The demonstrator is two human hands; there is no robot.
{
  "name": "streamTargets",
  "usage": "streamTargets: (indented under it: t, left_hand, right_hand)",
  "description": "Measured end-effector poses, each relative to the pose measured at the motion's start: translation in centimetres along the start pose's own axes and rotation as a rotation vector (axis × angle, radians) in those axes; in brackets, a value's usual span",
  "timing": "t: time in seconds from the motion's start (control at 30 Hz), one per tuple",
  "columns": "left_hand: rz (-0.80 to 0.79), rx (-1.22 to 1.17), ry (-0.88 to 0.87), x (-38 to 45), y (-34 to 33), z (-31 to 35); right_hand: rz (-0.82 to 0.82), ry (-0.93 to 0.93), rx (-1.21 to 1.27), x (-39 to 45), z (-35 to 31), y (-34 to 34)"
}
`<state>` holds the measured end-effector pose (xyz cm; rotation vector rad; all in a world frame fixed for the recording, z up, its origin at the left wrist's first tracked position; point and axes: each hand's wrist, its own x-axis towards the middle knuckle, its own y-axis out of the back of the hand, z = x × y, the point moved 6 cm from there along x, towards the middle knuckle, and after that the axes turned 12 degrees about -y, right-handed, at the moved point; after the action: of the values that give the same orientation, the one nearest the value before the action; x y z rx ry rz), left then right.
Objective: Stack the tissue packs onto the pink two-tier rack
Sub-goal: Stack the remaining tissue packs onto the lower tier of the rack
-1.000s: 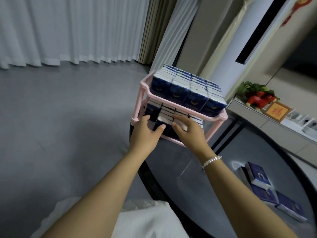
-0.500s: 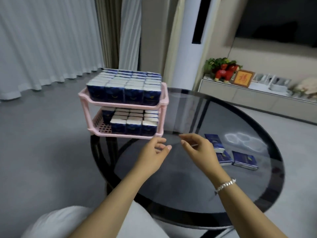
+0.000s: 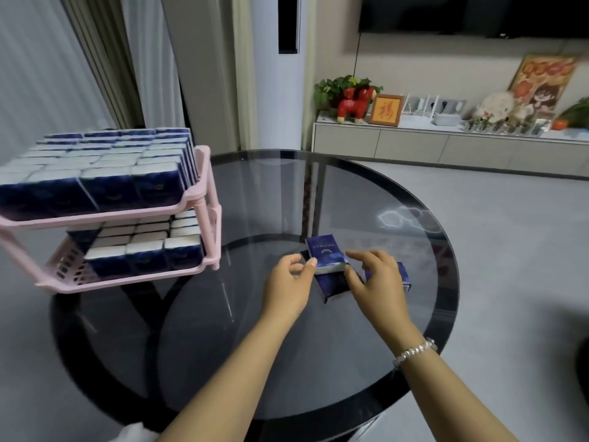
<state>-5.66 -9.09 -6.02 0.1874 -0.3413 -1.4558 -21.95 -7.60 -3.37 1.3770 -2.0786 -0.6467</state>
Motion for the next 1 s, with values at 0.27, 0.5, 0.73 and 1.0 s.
streamTargets:
  t: [0.27, 0.5, 0.73, 1.0]
  left_hand:
    - [-0.14, 0.241, 0.046, 3.0, -3.0, -0.3]
    - [-0.227, 0.237, 0.045, 3.5, -2.3, 0.5]
    - [-0.196, 0.234, 0.109, 1.3, 1.6, -1.1]
    - [-0.186, 0.074, 0.202, -3.1, 7.6, -3.3]
  right_hand:
    - [-0.056, -0.085, -0.298, 1.0, 3.2, -1.0]
    - [-0.14, -0.071, -0.331, 1.7, 2.1, -2.5]
    - [-0.242, 0.021, -0.352, 0.0, 0.8, -3.7]
    - [-0.329, 0.159, -0.257, -4.2, -1.8, -6.3]
